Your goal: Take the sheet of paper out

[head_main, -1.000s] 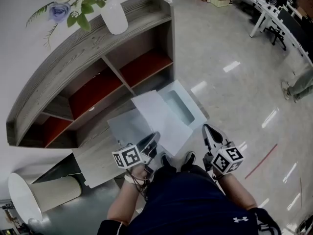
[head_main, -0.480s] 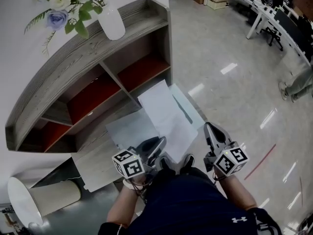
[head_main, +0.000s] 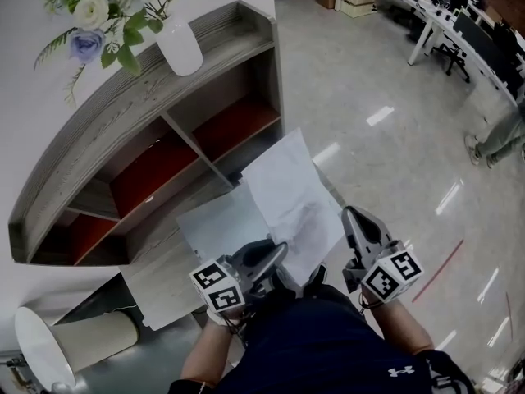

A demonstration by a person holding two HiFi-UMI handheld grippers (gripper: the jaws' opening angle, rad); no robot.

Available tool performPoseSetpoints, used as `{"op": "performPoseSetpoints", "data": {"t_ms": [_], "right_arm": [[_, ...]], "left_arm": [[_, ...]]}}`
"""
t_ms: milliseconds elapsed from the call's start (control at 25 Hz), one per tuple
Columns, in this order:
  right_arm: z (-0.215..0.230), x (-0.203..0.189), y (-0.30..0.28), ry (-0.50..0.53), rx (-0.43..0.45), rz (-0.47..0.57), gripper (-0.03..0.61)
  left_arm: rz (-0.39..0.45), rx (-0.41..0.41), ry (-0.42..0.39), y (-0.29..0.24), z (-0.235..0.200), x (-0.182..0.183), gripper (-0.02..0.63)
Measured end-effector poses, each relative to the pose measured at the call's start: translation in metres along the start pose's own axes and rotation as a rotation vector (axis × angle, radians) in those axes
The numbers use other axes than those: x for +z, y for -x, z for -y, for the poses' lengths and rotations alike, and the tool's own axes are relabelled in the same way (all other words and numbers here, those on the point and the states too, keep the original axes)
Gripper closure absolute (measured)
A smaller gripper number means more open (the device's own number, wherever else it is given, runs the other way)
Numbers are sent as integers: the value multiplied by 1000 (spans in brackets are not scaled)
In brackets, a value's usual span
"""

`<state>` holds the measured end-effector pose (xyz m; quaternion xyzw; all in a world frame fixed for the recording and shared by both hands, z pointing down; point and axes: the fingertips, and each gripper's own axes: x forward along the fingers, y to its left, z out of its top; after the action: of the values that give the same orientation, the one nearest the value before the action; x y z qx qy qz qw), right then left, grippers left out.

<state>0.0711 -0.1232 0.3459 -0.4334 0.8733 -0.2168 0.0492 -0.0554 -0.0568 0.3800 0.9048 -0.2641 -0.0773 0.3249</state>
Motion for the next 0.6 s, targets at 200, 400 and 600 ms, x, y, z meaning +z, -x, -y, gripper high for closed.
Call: {"op": "performPoseSetpoints", "data": {"t_ms": [200,400,600], "right_arm": [[-8,11,2,54,8,19,566],[-19,23,6,98,31,44,566],[-28,29,11,138,52,65,566]], "left_arm": [[1,-35,-46,-3,6,3,597],[5,-73,-82,-6,14,6,597],[16,-104,-93,-7,20,6,597]]}}
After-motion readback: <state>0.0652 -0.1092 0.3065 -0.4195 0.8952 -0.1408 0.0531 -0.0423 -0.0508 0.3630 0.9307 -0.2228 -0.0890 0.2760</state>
